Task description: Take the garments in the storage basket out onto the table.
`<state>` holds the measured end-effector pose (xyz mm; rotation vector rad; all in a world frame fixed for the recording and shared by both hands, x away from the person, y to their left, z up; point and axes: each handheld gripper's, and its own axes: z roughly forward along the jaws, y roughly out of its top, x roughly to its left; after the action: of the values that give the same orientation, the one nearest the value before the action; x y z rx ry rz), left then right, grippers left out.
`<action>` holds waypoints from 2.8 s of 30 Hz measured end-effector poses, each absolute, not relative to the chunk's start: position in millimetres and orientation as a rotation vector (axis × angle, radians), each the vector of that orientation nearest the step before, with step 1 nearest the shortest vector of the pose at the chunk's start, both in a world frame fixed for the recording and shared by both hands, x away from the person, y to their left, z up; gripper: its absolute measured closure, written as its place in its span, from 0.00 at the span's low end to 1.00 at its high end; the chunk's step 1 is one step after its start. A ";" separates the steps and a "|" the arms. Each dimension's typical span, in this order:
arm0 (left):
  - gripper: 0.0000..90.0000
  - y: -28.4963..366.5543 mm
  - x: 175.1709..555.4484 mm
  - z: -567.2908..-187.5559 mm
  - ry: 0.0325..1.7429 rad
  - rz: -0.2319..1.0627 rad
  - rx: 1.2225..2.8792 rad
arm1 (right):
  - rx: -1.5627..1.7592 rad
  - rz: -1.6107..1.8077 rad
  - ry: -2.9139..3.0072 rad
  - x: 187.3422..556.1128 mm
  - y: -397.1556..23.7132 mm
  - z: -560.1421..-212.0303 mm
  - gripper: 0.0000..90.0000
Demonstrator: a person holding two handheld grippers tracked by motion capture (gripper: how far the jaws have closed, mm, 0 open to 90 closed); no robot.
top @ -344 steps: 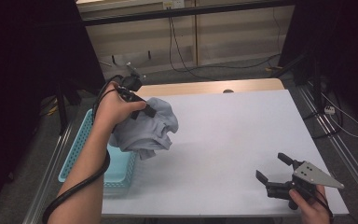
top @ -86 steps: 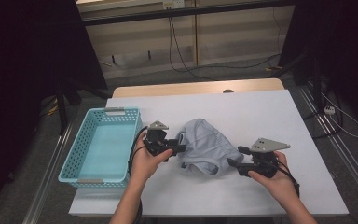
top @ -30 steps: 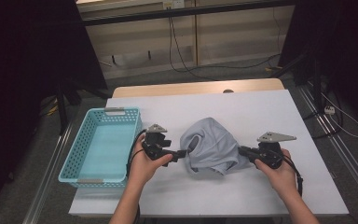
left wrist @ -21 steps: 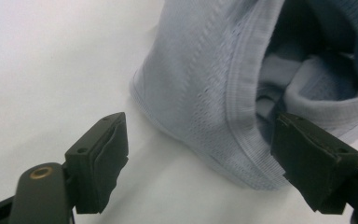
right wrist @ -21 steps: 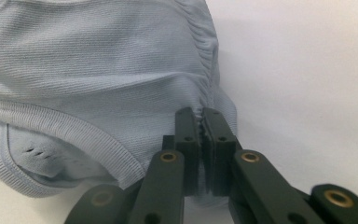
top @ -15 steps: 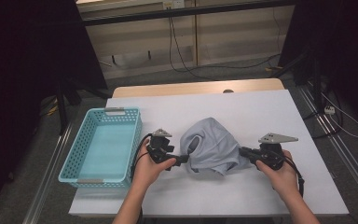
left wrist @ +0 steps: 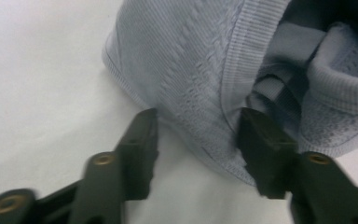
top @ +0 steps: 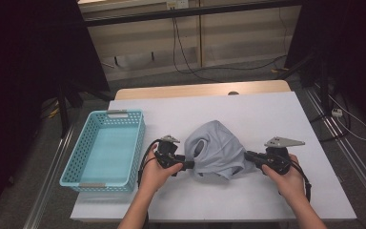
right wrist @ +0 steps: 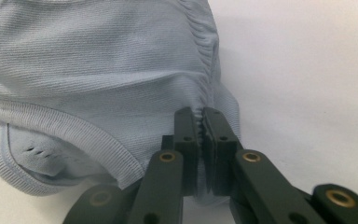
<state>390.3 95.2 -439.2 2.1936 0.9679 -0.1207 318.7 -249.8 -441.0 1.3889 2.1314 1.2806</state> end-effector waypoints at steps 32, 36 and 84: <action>0.99 108.9 392.0 -417.6 1.014 -0.155 2.121 | 1.141 1.410 2.225 300.9 -222.4 -419.6 0.40; 0.99 114.5 393.1 -413.3 1.020 -0.137 2.102 | 1.115 1.393 2.261 301.4 -215.0 -423.9 0.38; 0.79 113.8 393.3 -409.8 0.960 -0.117 2.054 | 1.458 1.376 1.968 314.8 -297.9 -431.2 0.90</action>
<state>393.3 113.8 -409.8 2.0536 0.9604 -0.1173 314.8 -297.9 -431.2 1.4583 1.9683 1.3763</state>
